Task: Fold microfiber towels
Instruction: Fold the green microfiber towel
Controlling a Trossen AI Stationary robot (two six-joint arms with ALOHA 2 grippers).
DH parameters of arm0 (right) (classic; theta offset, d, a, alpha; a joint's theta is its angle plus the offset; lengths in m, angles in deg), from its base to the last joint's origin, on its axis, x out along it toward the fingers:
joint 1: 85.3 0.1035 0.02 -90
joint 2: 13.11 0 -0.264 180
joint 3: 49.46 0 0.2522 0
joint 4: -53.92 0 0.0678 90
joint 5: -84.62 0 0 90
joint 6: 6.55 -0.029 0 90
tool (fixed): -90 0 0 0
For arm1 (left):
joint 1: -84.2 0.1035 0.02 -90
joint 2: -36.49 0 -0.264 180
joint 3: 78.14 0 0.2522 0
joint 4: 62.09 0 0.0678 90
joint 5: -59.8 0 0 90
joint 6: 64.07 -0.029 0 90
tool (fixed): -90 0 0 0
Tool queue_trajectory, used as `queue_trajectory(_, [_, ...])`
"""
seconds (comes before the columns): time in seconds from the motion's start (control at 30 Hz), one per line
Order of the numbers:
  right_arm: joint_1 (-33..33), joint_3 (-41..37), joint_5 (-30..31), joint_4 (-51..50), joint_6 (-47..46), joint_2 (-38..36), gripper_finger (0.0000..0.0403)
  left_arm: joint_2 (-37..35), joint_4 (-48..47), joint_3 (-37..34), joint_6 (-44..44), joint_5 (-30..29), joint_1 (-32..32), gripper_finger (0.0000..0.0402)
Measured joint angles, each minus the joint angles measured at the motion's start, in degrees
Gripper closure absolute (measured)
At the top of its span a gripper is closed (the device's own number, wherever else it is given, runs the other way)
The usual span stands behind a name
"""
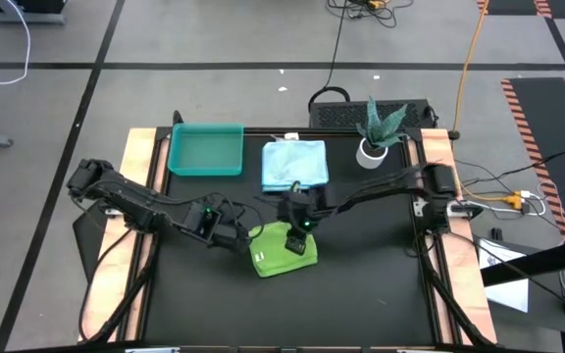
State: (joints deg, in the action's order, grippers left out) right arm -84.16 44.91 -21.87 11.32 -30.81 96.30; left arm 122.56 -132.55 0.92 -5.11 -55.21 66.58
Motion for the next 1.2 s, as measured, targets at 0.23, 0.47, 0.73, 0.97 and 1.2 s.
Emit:
queue_trajectory(0.23, [-0.3, -1.8, 12.1, -7.8, 0.2, -10.2, 0.0282, 0.0, 3.0, 0.0, -0.2, 0.1, 1.7, 0.0250])
queue_trajectory(0.47, [-1.9, -13.5, 11.8, -3.3, -7.9, -15.4, 0.0282, 0.1, 10.8, -2.2, 4.1, 7.2, 6.2, 0.0250])
queue_trajectory(0.73, [-2.7, -29.4, 6.7, 22.2, -17.9, -22.2, 0.0282, 0.2, 29.9, -11.6, 1.6, 20.8, 11.2, 0.0250])
queue_trajectory(0.97, [-2.3, -31.9, 6.2, 34.6, -18.5, -21.6, 0.0282, 0.2, 33.8, -12.9, 2.7, 18.7, 9.9, 0.0250])
queue_trajectory(1.2, [-3.7, -31.9, 8.9, 33.5, -15.5, -21.4, 0.0290, 0.2, 31.7, -12.9, 5.6, 16.0, 7.0, 0.0250])
